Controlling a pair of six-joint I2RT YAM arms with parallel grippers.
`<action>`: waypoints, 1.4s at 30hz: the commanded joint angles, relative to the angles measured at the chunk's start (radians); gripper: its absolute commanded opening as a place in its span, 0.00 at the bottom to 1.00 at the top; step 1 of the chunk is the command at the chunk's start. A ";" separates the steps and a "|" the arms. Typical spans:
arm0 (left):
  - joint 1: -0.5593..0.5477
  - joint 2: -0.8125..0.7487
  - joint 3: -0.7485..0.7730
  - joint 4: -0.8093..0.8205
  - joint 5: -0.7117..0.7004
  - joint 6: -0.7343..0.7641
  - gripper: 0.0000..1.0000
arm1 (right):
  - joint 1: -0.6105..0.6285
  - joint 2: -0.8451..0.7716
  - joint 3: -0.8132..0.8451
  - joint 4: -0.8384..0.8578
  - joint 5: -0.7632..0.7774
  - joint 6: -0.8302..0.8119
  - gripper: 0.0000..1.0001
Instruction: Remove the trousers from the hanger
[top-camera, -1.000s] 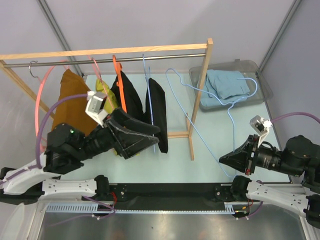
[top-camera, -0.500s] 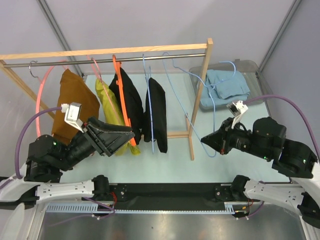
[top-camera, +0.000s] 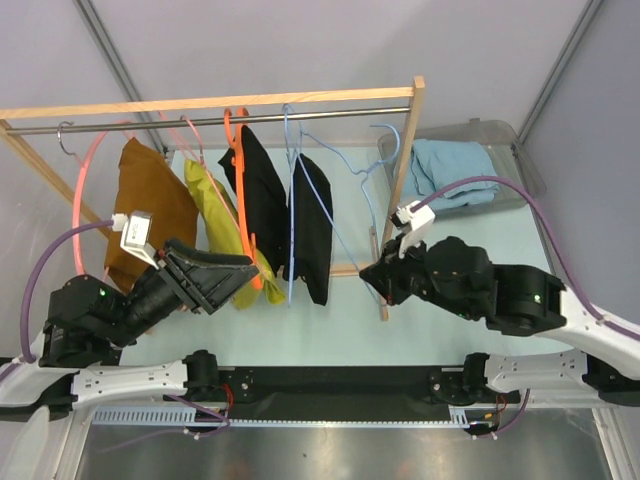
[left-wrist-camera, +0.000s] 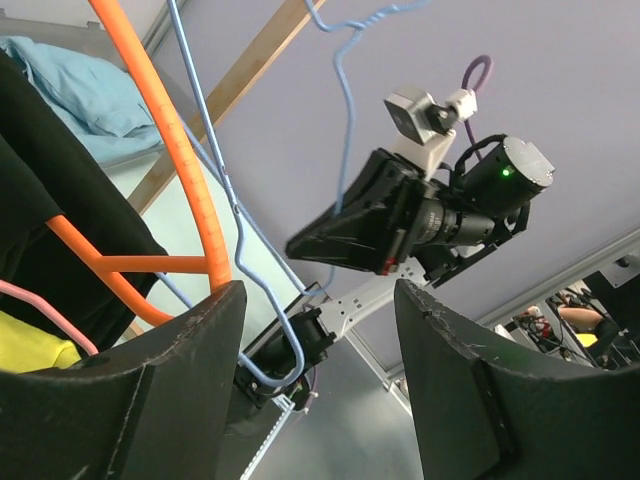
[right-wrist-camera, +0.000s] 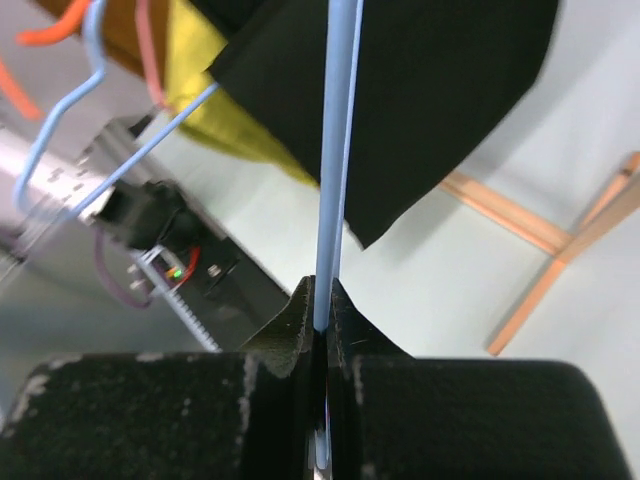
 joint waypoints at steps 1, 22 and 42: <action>-0.003 -0.010 -0.011 -0.017 -0.003 0.010 0.66 | -0.015 0.036 0.074 0.007 0.131 -0.006 0.00; -0.003 -0.003 -0.038 -0.001 0.055 -0.013 0.67 | -0.229 0.133 0.117 -0.025 0.059 -0.007 0.00; -0.001 0.394 0.420 -0.321 -0.063 0.074 0.67 | -0.253 0.016 0.007 -0.070 0.022 0.010 0.54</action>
